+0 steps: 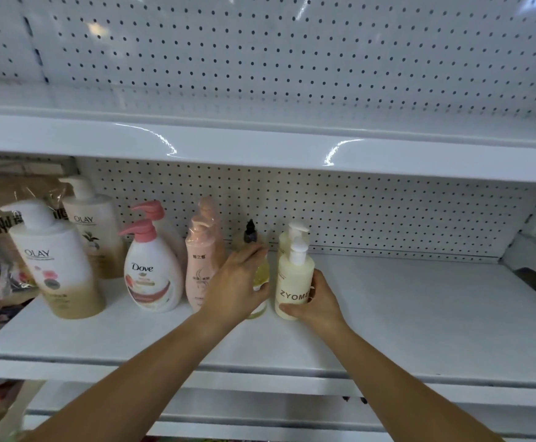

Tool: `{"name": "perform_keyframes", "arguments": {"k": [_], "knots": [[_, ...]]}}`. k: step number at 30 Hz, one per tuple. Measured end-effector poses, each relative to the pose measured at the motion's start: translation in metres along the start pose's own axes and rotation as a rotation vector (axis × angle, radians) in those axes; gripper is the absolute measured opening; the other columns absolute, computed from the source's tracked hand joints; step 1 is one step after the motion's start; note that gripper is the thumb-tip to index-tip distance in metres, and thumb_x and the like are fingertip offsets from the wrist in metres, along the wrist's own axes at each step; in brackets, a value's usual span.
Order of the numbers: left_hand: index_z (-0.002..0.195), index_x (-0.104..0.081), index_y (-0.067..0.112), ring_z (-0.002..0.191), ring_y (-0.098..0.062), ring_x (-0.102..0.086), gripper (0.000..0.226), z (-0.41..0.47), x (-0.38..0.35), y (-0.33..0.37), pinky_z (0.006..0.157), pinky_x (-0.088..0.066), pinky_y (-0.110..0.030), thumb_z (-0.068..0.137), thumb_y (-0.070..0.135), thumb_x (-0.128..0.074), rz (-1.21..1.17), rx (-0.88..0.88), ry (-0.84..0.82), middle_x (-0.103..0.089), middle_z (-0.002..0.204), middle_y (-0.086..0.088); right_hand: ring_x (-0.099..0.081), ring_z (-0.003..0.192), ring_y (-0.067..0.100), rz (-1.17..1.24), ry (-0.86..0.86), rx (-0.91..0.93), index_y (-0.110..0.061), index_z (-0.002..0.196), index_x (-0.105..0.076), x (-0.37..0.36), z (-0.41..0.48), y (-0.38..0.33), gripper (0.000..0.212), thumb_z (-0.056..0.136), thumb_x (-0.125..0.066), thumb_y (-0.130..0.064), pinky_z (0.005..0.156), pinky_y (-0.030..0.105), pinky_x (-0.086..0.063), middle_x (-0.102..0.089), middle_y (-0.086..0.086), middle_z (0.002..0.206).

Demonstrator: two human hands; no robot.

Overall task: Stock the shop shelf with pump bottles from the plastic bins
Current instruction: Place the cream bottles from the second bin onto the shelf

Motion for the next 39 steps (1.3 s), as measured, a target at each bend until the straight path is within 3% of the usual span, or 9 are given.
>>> {"name": "perform_keyframes", "arguments": {"k": [4,16,23,27,32,36,39], "knots": [[0.138,-0.054,0.017,0.126,-0.018,-0.048,0.066,-0.003,-0.003,-0.004,0.085,-0.057,-0.038,0.076,0.022,-0.074,0.002,-0.002,0.017,-0.051,0.14,0.006,-0.058,0.106,0.0,-0.051,-0.054,-0.007,-0.035,0.13,-0.04,-0.002,-0.003,0.001,0.081,0.067,-0.089,-0.021,0.08,0.018,-0.049,-0.059,-0.019,0.116],[0.132,-0.058,0.015,0.125,-0.011,-0.046,0.065,-0.005,0.0,-0.006,0.084,-0.055,-0.027,0.07,0.009,-0.077,-0.036,-0.061,0.041,-0.053,0.136,0.006,-0.058,0.109,0.007,-0.147,-0.06,0.023,-0.035,0.13,-0.039,-0.003,-0.006,-0.002,0.08,0.068,-0.088,-0.023,0.087,0.023,-0.048,-0.058,-0.016,0.118],[0.137,-0.055,0.015,0.131,-0.014,-0.043,0.067,-0.006,-0.002,-0.009,0.093,-0.05,-0.026,0.074,0.011,-0.076,-0.049,-0.076,0.035,-0.051,0.141,0.004,-0.058,0.109,0.007,-0.178,-0.063,0.008,-0.036,0.128,-0.039,-0.002,-0.007,0.0,0.077,0.069,-0.088,-0.024,0.089,0.024,-0.048,-0.059,-0.015,0.12],[0.139,-0.053,0.014,0.134,-0.016,-0.041,0.068,-0.006,-0.003,-0.01,0.098,-0.048,-0.028,0.075,0.012,-0.075,-0.051,-0.069,0.008,-0.049,0.144,0.003,-0.058,0.115,0.012,-0.189,-0.07,-0.024,-0.032,0.131,-0.041,-0.004,-0.01,0.003,0.077,0.07,-0.087,-0.027,0.098,0.035,-0.051,-0.059,-0.01,0.125],[0.146,-0.045,0.012,0.135,-0.024,-0.042,0.07,-0.001,0.003,-0.002,0.106,-0.041,-0.032,0.081,0.016,-0.069,0.036,-0.065,-0.102,-0.044,0.15,-0.004,-0.057,0.118,0.008,-0.239,-0.154,-0.004,-0.031,0.134,-0.042,0.007,-0.015,-0.006,0.084,0.066,-0.091,-0.035,0.1,0.033,-0.05,-0.059,-0.013,0.129],[0.149,-0.04,0.015,0.132,-0.026,-0.046,0.073,0.002,0.008,0.011,0.102,-0.048,-0.037,0.081,0.021,-0.067,0.139,-0.021,-0.202,-0.043,0.15,-0.005,-0.046,0.135,0.016,-0.421,-0.174,0.052,-0.021,0.15,-0.032,0.035,-0.02,-0.028,0.102,0.069,-0.083,-0.056,0.106,0.035,-0.042,-0.047,-0.003,0.149],[0.142,-0.047,0.017,0.127,-0.026,-0.049,0.064,0.0,0.021,0.027,0.094,-0.052,-0.042,0.081,0.019,-0.067,0.141,0.054,-0.127,-0.046,0.146,-0.003,-0.04,0.14,0.018,-0.552,-0.176,0.108,-0.021,0.156,-0.021,0.061,-0.026,-0.047,0.108,0.074,-0.072,-0.068,0.111,0.037,-0.038,-0.035,-0.001,0.158]]}}
Point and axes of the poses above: each hand's wrist, its own z-axis towards the middle knuckle, its own x-axis out of the back of the hand, y = z × x, the point moved 5 cm from there along z, towards the middle knuckle
